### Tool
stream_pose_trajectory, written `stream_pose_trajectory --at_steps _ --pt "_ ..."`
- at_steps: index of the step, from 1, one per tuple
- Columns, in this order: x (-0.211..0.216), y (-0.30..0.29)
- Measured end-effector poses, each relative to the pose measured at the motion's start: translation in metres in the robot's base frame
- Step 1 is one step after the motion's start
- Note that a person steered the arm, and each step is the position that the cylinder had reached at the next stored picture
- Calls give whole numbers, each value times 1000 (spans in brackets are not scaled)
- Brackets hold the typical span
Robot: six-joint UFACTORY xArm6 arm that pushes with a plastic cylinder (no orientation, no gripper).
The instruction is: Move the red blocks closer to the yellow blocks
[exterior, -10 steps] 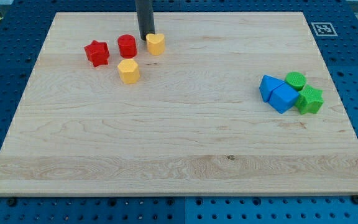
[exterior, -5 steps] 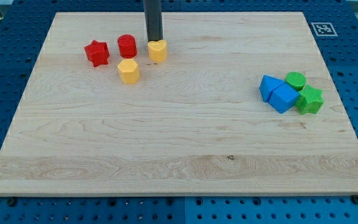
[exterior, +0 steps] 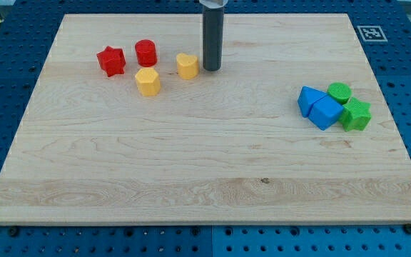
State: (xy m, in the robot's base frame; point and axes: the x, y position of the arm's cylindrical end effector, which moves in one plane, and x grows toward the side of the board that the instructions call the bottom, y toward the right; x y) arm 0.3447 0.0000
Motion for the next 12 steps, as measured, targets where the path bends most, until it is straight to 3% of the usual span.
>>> stream_pose_trajectory --at_steps 2,4,5,6,7,9,10,12 --pt "0 -64" --pt "0 -44" --pt "-23 -32" --pt "-72 -61" --pt "-80 -99" --pt "-34 -103" --pt "-55 -107" --pt "-68 -204"
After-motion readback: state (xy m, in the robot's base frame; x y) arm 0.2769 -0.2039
